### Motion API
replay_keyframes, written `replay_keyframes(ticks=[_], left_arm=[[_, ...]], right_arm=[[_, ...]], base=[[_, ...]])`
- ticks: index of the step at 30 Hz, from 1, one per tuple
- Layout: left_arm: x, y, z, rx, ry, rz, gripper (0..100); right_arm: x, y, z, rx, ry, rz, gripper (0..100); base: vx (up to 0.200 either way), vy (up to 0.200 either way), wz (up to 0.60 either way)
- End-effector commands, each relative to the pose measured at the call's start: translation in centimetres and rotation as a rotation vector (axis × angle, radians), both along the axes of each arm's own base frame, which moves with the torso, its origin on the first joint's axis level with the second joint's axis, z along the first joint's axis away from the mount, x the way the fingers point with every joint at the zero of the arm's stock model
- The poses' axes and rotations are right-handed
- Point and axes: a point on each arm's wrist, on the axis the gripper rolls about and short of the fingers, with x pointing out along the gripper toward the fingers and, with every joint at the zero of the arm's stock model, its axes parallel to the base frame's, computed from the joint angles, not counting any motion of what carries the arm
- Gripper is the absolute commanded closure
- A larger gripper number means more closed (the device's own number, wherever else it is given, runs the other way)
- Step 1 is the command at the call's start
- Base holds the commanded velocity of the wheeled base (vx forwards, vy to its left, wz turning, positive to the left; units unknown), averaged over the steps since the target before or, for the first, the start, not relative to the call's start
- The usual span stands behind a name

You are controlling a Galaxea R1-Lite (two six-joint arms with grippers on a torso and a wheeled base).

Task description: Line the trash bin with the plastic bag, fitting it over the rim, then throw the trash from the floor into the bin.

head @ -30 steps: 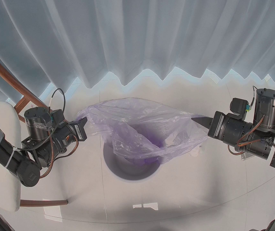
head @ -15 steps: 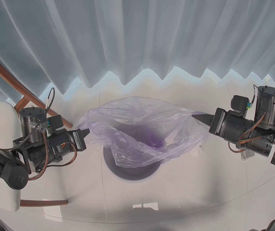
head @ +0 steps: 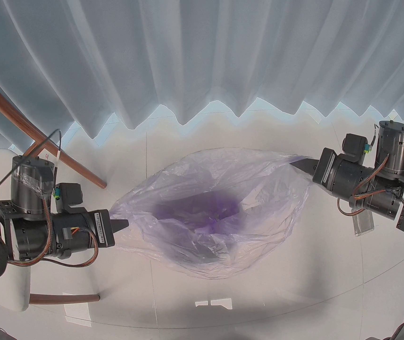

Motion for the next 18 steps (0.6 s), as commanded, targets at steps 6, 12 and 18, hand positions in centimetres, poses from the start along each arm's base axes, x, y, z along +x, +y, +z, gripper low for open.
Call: replay_keyframes(ticks=[6, 12, 18], left_arm=[[-1.1, -0.8, 3.4, -0.089, -0.009, -0.045, 100], [-0.8, -1.1, 3.4, -0.217, 0.048, -0.141, 100], [0.3, -1.6, 2.5, -0.218, 0.043, -0.139, 100]], right_arm=[[1.9, -0.6, 0.7, 0.099, 0.007, -0.026, 100], [2.9, 1.1, -1.6, 0.198, 0.066, 0.001, 100], [3.7, 2.2, -4.5, 0.193, 0.123, 0.017, 100]], base=[[0.000, 0.000, 0.00], [0.000, 0.000, 0.00], [0.000, 0.000, 0.00]])
